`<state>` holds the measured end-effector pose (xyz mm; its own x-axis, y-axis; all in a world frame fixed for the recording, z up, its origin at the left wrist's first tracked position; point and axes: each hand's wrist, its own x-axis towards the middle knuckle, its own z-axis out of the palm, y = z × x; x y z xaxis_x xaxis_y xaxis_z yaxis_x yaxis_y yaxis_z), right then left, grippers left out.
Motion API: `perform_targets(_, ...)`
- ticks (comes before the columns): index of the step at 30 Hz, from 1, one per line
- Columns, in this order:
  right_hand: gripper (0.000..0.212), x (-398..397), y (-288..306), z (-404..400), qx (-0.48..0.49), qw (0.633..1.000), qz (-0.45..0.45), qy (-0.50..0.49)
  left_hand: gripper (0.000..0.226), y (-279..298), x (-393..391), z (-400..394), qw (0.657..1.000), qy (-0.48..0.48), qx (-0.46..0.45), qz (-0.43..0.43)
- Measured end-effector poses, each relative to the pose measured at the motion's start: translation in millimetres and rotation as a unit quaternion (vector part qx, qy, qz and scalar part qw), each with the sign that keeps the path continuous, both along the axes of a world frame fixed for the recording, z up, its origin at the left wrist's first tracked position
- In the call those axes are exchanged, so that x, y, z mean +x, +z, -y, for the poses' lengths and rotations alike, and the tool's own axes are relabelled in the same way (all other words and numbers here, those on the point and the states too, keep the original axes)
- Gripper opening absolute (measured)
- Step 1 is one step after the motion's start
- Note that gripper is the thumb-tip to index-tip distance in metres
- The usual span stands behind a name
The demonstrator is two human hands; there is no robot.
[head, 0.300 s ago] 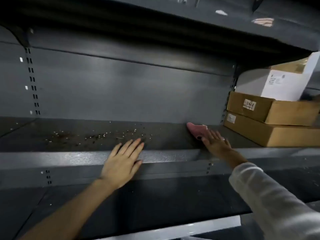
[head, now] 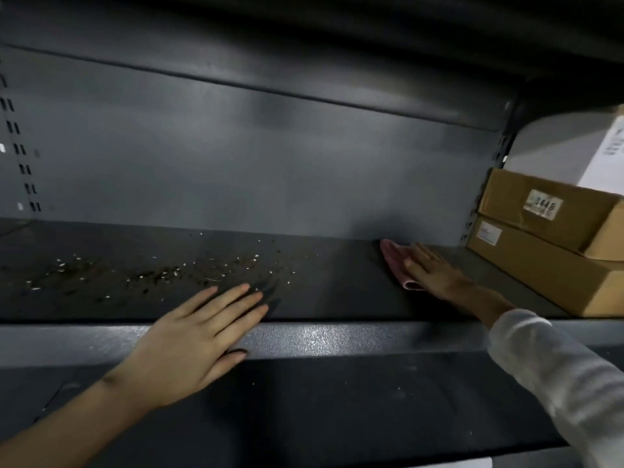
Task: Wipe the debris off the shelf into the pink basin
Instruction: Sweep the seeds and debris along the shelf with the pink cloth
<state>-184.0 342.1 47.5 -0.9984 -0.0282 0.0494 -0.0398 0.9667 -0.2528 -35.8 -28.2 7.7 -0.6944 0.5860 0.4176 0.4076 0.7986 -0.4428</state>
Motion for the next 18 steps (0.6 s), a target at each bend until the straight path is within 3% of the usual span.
perform_targets(3,0.051,-2,-8,11,0.032,0.996,0.031,0.074,0.058,-1,-5,2,1.000,-0.012,-0.008,0.003)
perform_targets(7,0.044,-9,-6,1,0.009,0.997,0.018,0.073,0.054,-7,-6,2,0.999,-0.028,0.012,-0.028)
perform_targets(11,0.049,-25,-9,-16,0.000,0.999,-0.031,0.019,0.051,-9,-8,0,0.998,-0.029,0.017,-0.045)
perform_targets(15,0.054,-47,-6,-9,-0.021,0.996,0.043,-0.070,0.051,-12,-12,0,0.998,-0.028,0.019,-0.056)
perform_targets(18,0.052,-55,-7,32,-0.039,0.999,0.025,0.015,0.051,-14,-14,2,0.997,-0.033,0.027,-0.063)
